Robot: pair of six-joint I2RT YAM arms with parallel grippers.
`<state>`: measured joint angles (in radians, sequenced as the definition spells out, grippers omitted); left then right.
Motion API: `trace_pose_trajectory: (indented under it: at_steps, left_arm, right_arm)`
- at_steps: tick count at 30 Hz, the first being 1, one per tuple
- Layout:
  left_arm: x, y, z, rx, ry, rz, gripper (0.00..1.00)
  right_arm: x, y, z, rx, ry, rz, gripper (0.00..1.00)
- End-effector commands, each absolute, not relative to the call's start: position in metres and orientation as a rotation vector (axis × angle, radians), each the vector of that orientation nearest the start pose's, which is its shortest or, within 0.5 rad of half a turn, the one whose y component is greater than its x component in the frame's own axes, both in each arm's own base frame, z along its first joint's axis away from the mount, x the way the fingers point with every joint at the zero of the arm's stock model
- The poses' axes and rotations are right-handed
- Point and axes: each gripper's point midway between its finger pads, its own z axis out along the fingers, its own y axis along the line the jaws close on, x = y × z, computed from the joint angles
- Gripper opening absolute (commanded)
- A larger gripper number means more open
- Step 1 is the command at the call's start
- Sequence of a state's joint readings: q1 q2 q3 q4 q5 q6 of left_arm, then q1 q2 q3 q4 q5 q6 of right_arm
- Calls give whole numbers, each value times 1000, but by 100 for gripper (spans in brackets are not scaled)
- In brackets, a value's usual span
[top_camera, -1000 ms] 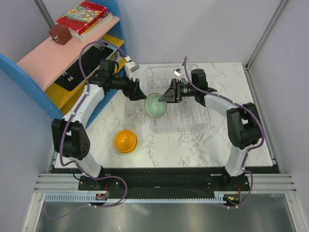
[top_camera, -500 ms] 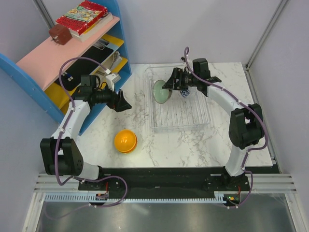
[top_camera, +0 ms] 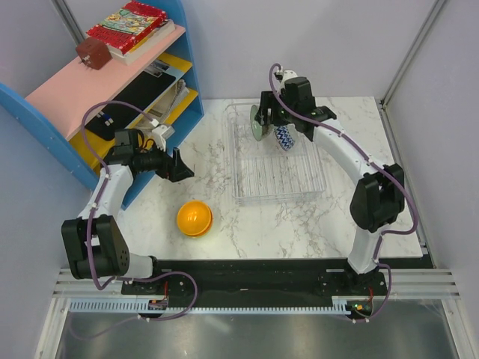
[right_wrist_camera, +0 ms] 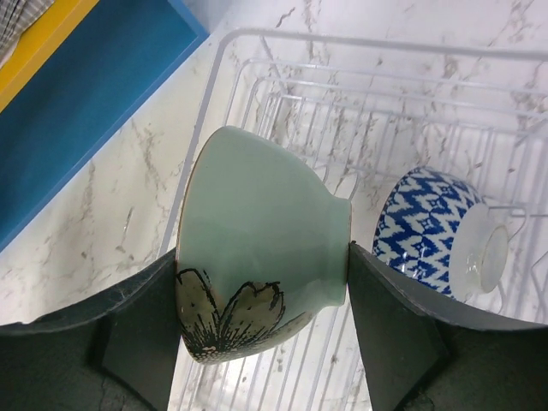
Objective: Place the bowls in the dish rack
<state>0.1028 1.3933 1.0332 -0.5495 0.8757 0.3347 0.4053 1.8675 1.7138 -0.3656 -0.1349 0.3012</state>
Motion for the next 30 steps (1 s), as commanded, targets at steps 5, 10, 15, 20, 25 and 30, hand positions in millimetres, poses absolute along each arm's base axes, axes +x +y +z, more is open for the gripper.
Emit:
trace_pose_trajectory:
  at_steps: [5,10,15,20,25,30]
  left_arm:
    - [327,-91,170,641,2052,-840,89]
    - [324,-92,171,646,2036,-855,89]
    - [324,-92,169,646,2036,-858,89]
    - [325,-91,168,645,2036,-862,89]
    - [325,-92,167,642,2038,-874,89]
    - [325,-92,167,642,2038,-874,89]
  right_arm:
    - [506,266,273,-174,1948,220,0]
    - [511,280,265,-181,1921,74,0]
    - [519,287,267,-191,1888,-10,0]
    - [522,286,271,-181,1873,-33,0]
    - [522,283,275,-174,1859,-48,0]
    - [522,282,264,-188,1871,-70,0]
